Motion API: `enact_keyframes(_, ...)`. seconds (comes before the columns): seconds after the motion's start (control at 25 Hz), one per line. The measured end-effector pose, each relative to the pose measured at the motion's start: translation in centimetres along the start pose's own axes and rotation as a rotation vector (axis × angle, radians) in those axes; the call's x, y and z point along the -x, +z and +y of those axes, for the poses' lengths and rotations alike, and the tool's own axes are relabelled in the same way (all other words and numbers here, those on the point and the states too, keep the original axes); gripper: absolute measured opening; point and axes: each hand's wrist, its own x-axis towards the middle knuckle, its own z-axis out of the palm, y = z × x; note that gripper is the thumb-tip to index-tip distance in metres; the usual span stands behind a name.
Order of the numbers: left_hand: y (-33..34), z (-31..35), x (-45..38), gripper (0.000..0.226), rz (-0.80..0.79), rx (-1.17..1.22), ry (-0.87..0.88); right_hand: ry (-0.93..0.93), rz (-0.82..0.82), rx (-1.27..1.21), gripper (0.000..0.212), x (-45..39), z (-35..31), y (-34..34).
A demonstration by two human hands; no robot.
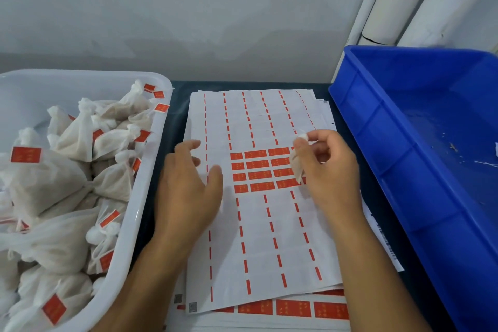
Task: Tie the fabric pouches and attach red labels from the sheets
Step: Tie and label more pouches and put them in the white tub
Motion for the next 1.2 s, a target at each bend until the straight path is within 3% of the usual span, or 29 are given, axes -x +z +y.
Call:
enact_keyframes(0.12,0.0,-1.3,0.1,0.062,-0.031,-0.272,0.067,0.081,0.023,0.036,0.021,-0.4,1.3,0.1)
enact_keyframes(0.6,0.2,0.0,1.8,0.067,0.056,-0.328,0.270,0.170,0.021,0.016,0.021,-0.4,2.3,1.0)
enact_keyframes(0.8,-0.7,1.4,1.3,0.096,-0.135,0.088,-0.026,0.167,0.056,-0.010,0.018,-0.3,2.0,1.0)
enact_keyframes(0.88,-1.2,1.4,0.7,0.083,-0.239,0.153,-0.166,0.141,0.079,-0.022,0.018,-0.2,1.9,1.2)
enact_keyframes(1.0,-1.5,1.6,0.6,0.034,-0.322,0.355,-0.255,0.118,0.066,-0.014,0.023,0.1,1.8,1.5)
enact_keyframes(1.08,-1.4,1.7,1.0,0.031,-0.424,0.468,-0.265,0.112,0.044,0.001,0.026,0.2,1.9,1.6)
enact_keyframes(1.2,-0.9,1.4,1.0,0.045,-0.525,0.506,-0.244,0.097,0.008,0.022,0.028,0.1,1.8,1.3)
